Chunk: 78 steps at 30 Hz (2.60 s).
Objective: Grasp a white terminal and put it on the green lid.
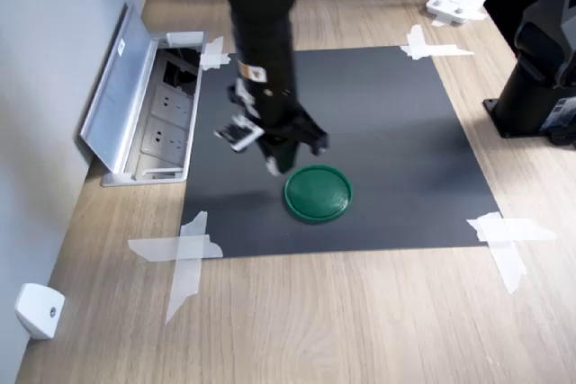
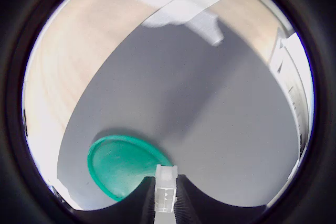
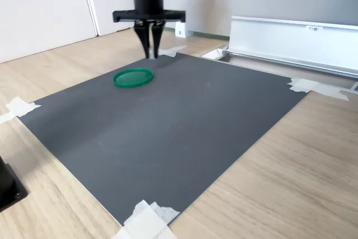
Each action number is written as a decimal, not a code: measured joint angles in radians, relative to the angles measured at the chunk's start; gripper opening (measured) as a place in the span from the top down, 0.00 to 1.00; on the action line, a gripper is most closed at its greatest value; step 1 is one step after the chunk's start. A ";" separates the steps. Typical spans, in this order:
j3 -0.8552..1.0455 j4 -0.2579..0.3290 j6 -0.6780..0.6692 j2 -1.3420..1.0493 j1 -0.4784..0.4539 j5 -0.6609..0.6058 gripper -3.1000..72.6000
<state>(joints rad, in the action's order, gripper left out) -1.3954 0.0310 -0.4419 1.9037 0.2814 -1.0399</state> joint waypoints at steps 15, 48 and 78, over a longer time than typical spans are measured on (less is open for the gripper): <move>0.102 -0.011 0.055 -0.026 0.074 0.044 0.83; 0.102 -0.014 0.165 -0.153 0.002 0.149 0.59; 0.747 -0.148 0.522 -1.034 -0.397 0.750 0.97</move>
<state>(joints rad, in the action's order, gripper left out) -0.6483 -0.1166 0.0797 0.8696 -0.1151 -0.2902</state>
